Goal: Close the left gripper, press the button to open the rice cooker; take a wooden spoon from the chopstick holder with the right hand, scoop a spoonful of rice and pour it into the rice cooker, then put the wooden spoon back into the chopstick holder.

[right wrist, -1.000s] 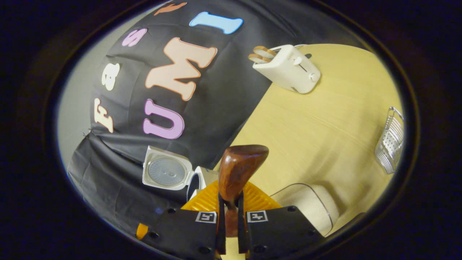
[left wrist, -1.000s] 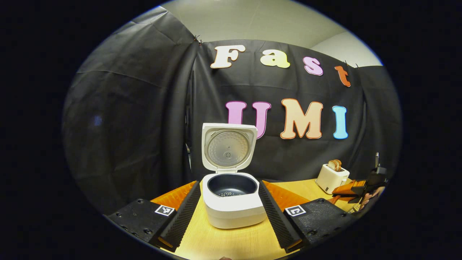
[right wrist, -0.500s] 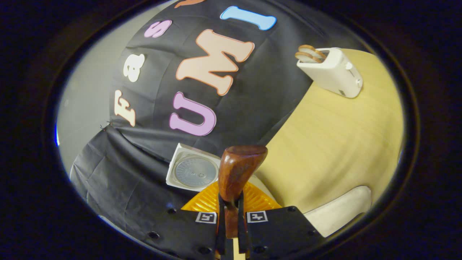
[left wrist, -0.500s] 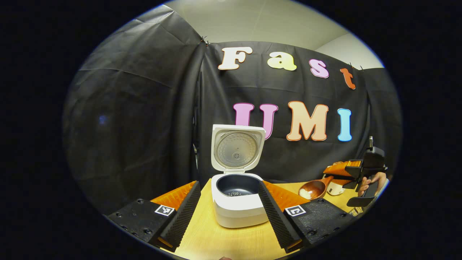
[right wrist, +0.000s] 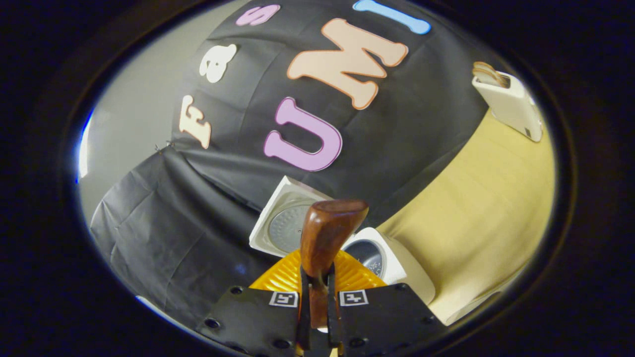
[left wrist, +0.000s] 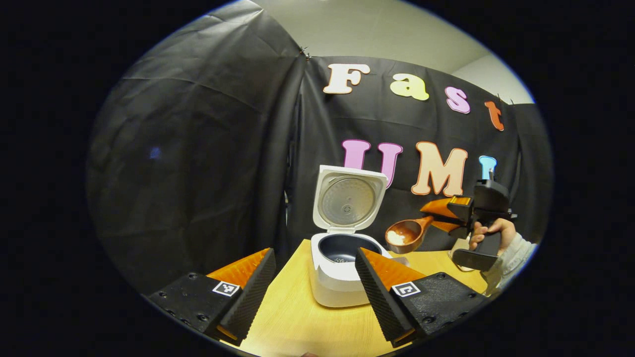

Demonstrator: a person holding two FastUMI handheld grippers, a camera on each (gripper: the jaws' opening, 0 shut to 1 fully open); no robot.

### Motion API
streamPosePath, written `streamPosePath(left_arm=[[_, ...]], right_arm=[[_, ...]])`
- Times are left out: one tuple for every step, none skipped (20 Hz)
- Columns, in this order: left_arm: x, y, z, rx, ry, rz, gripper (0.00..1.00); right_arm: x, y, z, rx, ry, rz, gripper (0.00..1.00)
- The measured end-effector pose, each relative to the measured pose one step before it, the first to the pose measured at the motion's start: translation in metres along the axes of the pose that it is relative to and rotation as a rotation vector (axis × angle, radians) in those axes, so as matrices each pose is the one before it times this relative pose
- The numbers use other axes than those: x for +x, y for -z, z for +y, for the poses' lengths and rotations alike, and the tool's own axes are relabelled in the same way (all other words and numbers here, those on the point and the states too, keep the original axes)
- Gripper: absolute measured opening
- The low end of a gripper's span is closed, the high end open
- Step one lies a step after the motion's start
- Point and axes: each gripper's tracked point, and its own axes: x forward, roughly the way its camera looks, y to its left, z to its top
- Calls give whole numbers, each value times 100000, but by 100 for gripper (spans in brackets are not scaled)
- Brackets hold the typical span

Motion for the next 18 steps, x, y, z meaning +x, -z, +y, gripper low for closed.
streamPosePath(left_arm=[[-95,318,530,-294,-876,155,95],[-132,141,523,-175,-867,357,95],[14,212,598,-103,-1093,410,95],[-131,164,635,-309,-1162,425,95],[-140,93,605,-409,-1075,368,92],[-277,23,652,-489,-1194,178,92],[-95,156,623,-174,-1267,179,95],[-232,219,688,143,-1282,243,95],[-300,137,688,171,-1328,374,95],[8,152,552,-61,-1189,380,95],[-210,63,516,-375,-1038,110,95],[-223,9,448,-423,-1025,146,95],[-125,88,414,-227,-930,113,95],[91,176,381,-310,-795,161,95],[91,125,257,-506,-627,241,95],[16,130,193,-520,-485,310,95],[29,225,131,-498,-209,261,95],[34,199,126,-468,-81,130,95]], right_arm=[[1033,660,460,-1774,151,584,15],[1148,533,334,-1847,13,592,14],[1158,658,115,-1456,400,851,14],[1050,680,-86,-501,918,967,14],[1103,616,-120,-598,795,643,14],[922,584,-206,-633,987,409,14],[1060,552,-99,-1042,1234,-210,16],[977,568,-108,-1448,902,181,17],[1056,541,-122,-2094,1499,504,18],[763,315,-244,-2979,1582,44,19],[796,309,-133,-3791,1940,-424,14],[501,304,-155,-3305,1563,-29,14],[344,240,142,-2331,819,67,14],[180,265,129,-1884,261,267,14],[128,413,280,-2980,298,155,16],[116,269,118,-4519,727,-452,18],[166,213,284,-5994,1039,-889,16],[55,35,235,-7028,838,-1140,14]])
